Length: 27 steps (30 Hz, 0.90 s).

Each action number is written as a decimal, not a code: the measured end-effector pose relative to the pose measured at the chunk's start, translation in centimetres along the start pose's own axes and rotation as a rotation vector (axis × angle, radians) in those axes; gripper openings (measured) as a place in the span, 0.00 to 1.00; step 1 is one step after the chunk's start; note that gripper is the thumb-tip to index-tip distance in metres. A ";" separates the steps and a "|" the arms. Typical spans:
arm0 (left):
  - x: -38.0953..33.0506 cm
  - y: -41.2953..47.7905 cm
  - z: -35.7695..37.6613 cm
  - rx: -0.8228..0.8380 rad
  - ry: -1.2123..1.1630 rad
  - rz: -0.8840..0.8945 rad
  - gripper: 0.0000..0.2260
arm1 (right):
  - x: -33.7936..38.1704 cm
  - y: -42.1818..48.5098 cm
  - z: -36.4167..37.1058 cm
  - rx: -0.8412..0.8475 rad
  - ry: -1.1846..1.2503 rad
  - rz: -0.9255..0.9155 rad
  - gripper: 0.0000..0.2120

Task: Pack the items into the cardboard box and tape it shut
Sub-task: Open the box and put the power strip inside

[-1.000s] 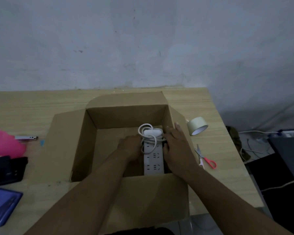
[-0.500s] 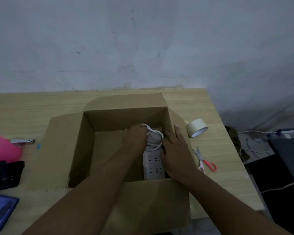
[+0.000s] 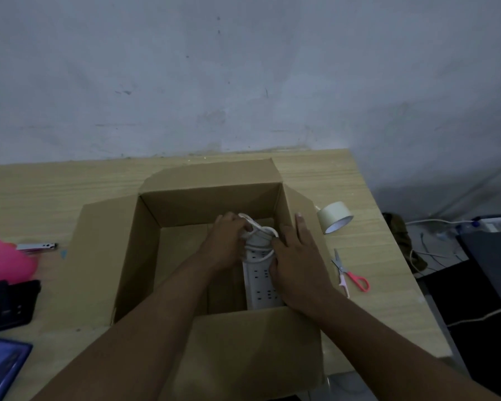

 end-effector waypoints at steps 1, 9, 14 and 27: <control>0.7 -0.3 0.0 0.009 -0.013 -0.027 0.13 | 0.1 -0.1 -0.3 0.000 -0.003 0.012 0.23; 4.9 -2.8 -0.1 0.112 -0.210 -0.458 0.09 | 2.0 2.1 -0.4 0.113 -0.209 -0.154 0.20; 7.5 -2.6 2.4 0.062 -0.651 -0.644 0.15 | 2.9 4.2 -0.9 0.218 -0.132 -0.118 0.13; 5.0 -1.5 2.1 0.145 -0.767 -0.571 0.13 | 3.2 4.4 1.9 0.456 0.097 0.017 0.16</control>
Point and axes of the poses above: each hand's wrist, its own y-axis towards the middle knuckle, its own z-axis out of the palm, x = y × z, the point moved 7 cm from there along y, towards the middle knuckle, and after that the axes turned 1 degree about -z, right-handed, at the moved point
